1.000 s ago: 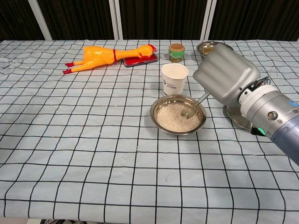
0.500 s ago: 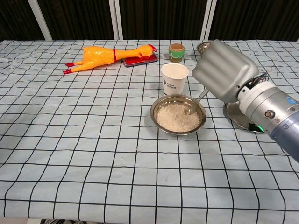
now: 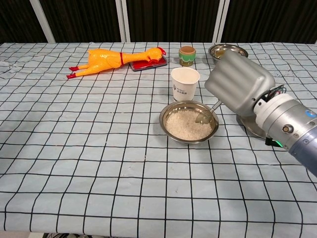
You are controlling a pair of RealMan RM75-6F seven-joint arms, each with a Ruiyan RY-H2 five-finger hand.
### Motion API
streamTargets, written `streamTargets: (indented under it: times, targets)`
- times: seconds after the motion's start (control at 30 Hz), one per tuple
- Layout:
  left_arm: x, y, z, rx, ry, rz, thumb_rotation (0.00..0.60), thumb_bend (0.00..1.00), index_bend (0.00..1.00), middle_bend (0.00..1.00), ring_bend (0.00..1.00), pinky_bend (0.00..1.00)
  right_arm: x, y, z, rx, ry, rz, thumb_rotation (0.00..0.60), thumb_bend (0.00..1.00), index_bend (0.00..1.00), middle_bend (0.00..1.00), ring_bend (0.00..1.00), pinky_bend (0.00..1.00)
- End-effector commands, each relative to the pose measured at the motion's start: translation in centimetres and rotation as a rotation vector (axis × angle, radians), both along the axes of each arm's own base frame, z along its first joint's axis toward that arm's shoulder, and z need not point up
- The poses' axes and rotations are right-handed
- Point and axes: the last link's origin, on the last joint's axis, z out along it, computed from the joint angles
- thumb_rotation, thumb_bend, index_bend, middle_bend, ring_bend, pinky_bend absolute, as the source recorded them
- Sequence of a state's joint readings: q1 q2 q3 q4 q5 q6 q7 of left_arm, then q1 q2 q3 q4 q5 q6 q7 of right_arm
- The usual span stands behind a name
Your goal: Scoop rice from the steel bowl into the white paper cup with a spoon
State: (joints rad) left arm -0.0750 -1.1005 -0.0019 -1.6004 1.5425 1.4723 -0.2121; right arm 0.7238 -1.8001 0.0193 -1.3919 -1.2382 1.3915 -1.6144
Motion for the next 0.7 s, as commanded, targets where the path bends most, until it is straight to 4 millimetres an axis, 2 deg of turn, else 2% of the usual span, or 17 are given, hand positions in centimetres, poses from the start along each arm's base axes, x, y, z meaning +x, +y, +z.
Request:
streamTargets:
  times: [0.03,0.37,0.7]
  targets:
    - [-0.02,0.04,0.01,0.000,0.000,0.001,0.600,0.00,0.00,0.00,0.00,0.00,0.11,0.27,-0.32,0.021,-0.020,-0.015,0.600,0.51,0.68,1.00,1.00,1.00]
    - [-0.05,0.08,0.03,0.002,-0.001,0.004,0.600,0.00,0.00,0.00,0.00,0.00,0.11,1.16,-1.18,0.096,-0.182,-0.199,0.600,0.51,0.68,1.00,1.00,1.00]
    - [-0.05,0.07,-0.01,-0.002,-0.007,0.010,0.600,0.00,0.00,0.00,0.00,0.00,-0.24,1.13,-0.73,0.100,-0.363,-0.380,0.600,0.51,0.69,1.00,1.00,1.00]
